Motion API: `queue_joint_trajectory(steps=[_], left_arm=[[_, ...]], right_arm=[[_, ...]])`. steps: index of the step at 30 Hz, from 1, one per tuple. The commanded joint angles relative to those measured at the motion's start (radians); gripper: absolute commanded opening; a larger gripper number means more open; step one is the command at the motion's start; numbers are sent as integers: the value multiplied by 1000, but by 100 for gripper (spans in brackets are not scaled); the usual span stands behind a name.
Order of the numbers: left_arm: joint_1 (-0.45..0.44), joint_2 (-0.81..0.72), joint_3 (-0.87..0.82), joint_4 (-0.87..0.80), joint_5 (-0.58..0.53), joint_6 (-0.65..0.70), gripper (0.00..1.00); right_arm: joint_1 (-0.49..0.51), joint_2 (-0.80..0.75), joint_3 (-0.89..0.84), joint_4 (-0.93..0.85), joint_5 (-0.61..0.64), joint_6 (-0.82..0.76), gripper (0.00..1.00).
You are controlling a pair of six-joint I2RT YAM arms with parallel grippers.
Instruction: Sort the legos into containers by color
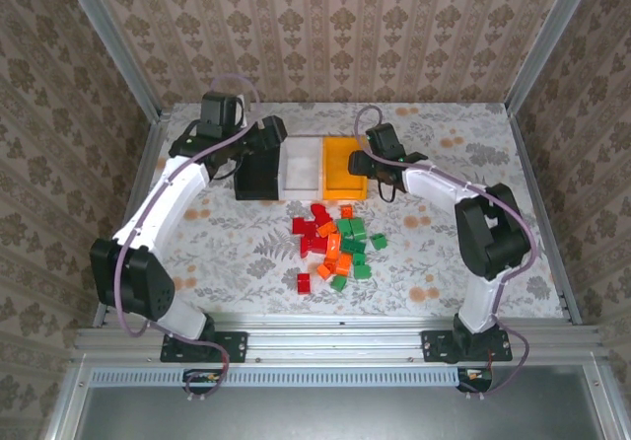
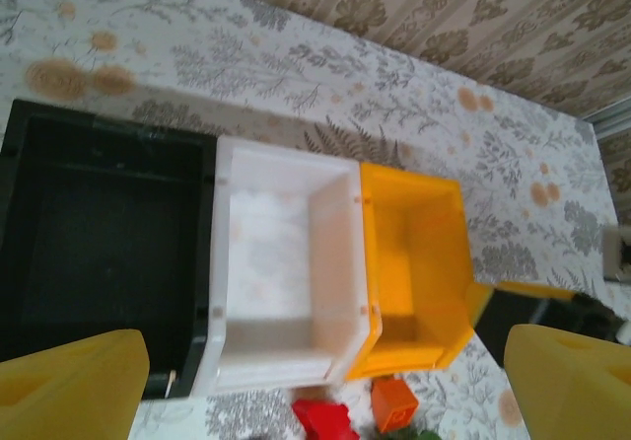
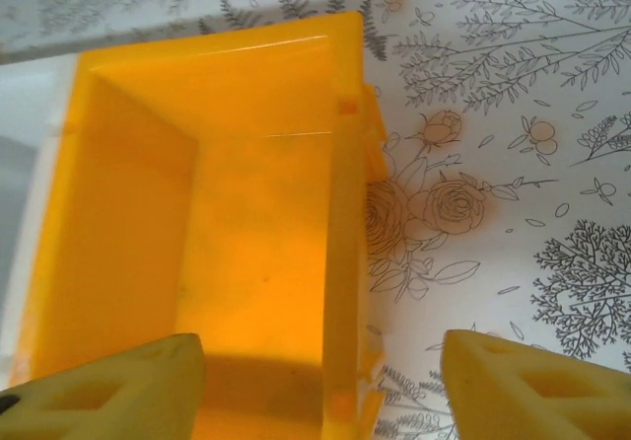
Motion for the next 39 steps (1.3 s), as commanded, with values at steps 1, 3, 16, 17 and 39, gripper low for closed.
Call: queue_joint_trajectory(steps=[1,3,16,17,39], left_arm=[[12,-43,-5,-65,-11,5,95],[19,-51,-8,-73,-9,20,95],[54,-73,-103,-16,-15,99,95],[56,-75,-108,-17,-13,101,95],[-42,-64,-180,81,182,-54,94]], right_arm=[[8,48,50,-89,53,-27,53],[7,62,53,-94,61,-39,46],[2,44,21,-166,201,-108,25],[0,37,13,-168,210,-106,25],[16,-397,-240,-276,114,-43,59]])
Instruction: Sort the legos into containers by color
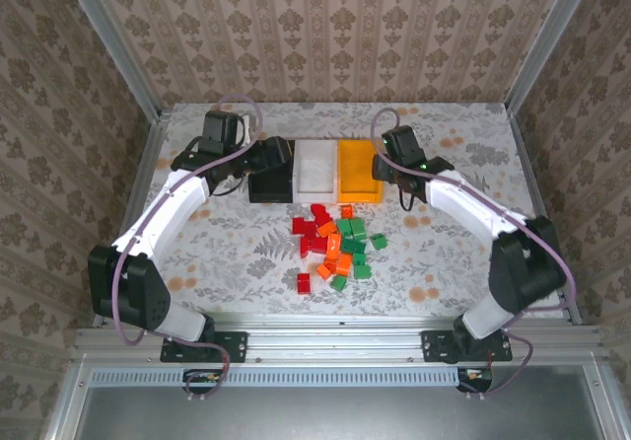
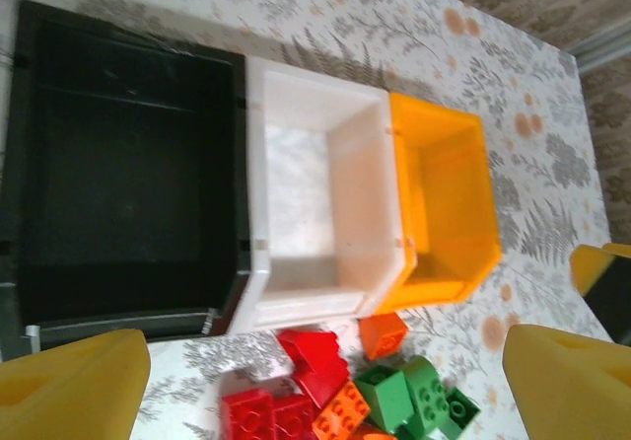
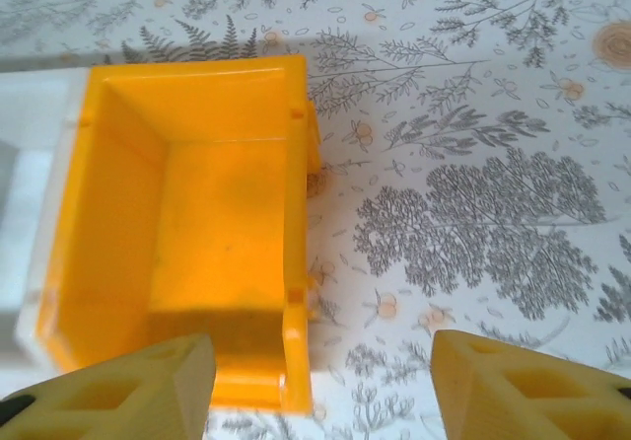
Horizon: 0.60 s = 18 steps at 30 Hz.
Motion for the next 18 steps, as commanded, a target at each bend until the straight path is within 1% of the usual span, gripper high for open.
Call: queue_joint_trajectory(steps=[1,3,5,6,7,9,11,15,16,18], left_arm=[[-45,-13,-17,30,54,-43,94],[-73,-4,-16,31,65,-48,94],[-89,6,-23,48,98,-70,94],[-90,11,-29,59,115,-88,94],[-122,17,-37,80,139,-110,94],[-128,27,-52,111,172,-151,93],[-127,37,-63,133,184,-184,92],[-120,42,-70,132,181,-220,92],[-121,42,-73,138,185,-222,92],[-119,41,-73,134,184,-218,92]], right_arm=[[21,-104,-131,-119,-70,42,59],[38,-169,-204,-155,-100,59,60],[63,-230,-261,-210,-128,70,63],[76,-246,-277,-229,-137,71,65],[90,-255,-293,-249,-145,74,67],[106,-255,-313,-275,-155,89,68],[126,-235,-328,-276,-152,105,68],[162,-157,-340,-215,-175,111,70],[178,-107,-333,-211,-165,107,71],[204,-62,-322,-195,-145,99,71]])
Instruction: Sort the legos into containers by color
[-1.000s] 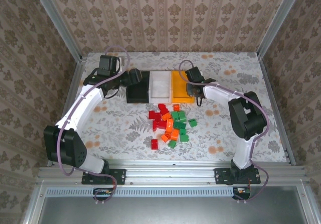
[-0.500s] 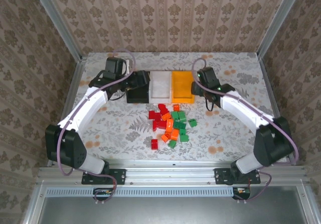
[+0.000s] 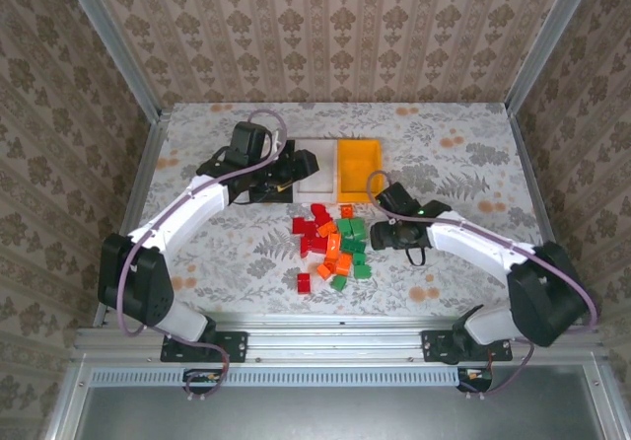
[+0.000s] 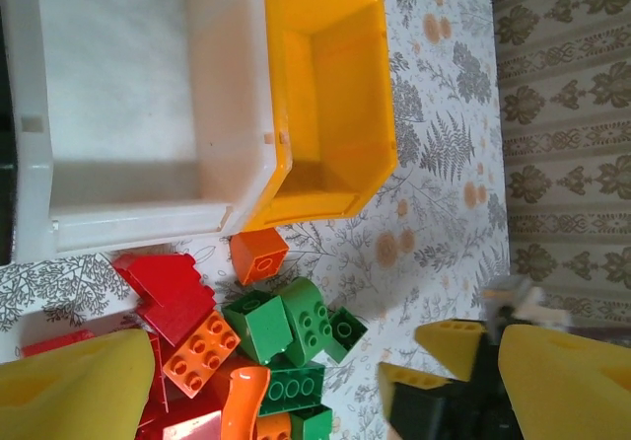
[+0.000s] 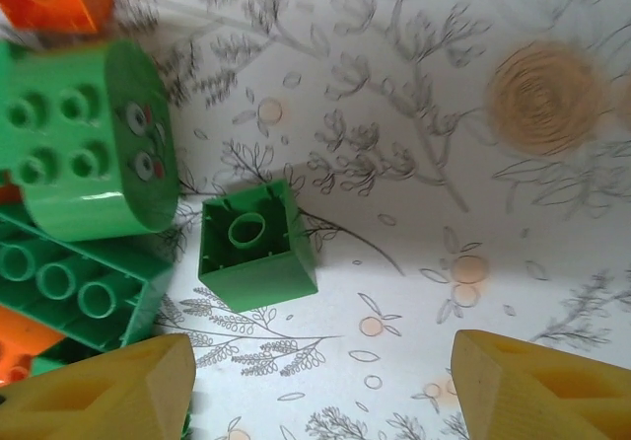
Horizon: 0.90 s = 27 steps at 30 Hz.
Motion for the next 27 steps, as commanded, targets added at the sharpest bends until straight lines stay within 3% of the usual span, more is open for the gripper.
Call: queue_joint_trajectory(steps=[1,10,13,20,27], left_arm=[[5,0,-2,22,19,-26,92],[22,-13,2,9,17,-10,92],[56,-12,2,5,19,-4,92],[71,-7,13,-6,27,10,92],[83,-15,14,-9,29,7,92]], right_arm=[[39,70,6,17,9,10,71],[39,155,35,84,57,-32,68],[34,193,49,94,82,-40,62],[32,185,30,137,126,-31,36],[32,92,50,92,190,-31,28]])
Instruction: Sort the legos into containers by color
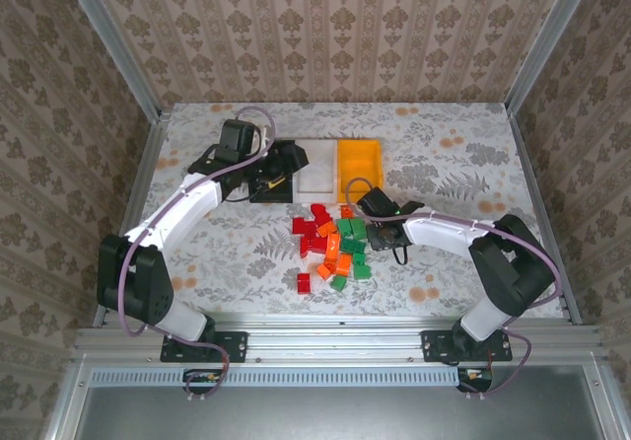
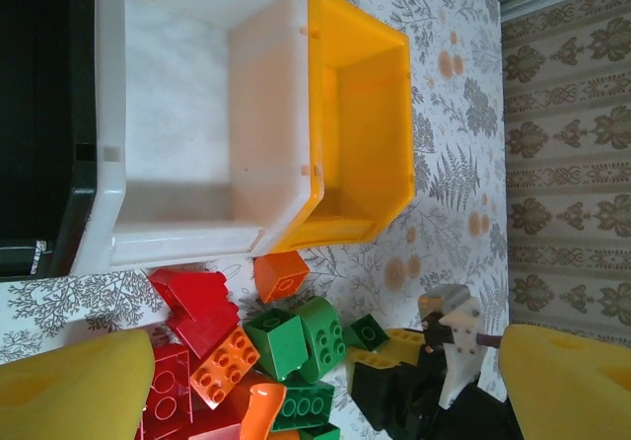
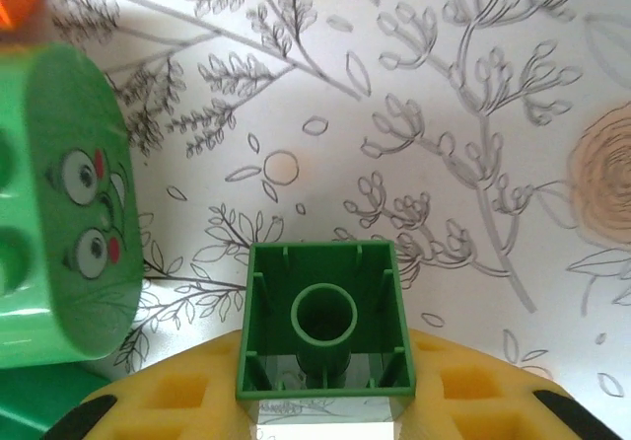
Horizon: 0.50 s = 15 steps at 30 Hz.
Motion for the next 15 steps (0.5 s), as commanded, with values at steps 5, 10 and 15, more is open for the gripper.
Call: queue_joint_trajectory(steps=[5,10,15], left_arm=[[19,-10,14,-8,18,15,92],[66,2,3,10,40,-8,92],[104,5,4,-2,20,6,92]], right_arm=[[-5,-100,155,-67,97,-36,29],[-36,102,414,-82,94,-95,30],[-93,370,712,-164,62,-126,30]])
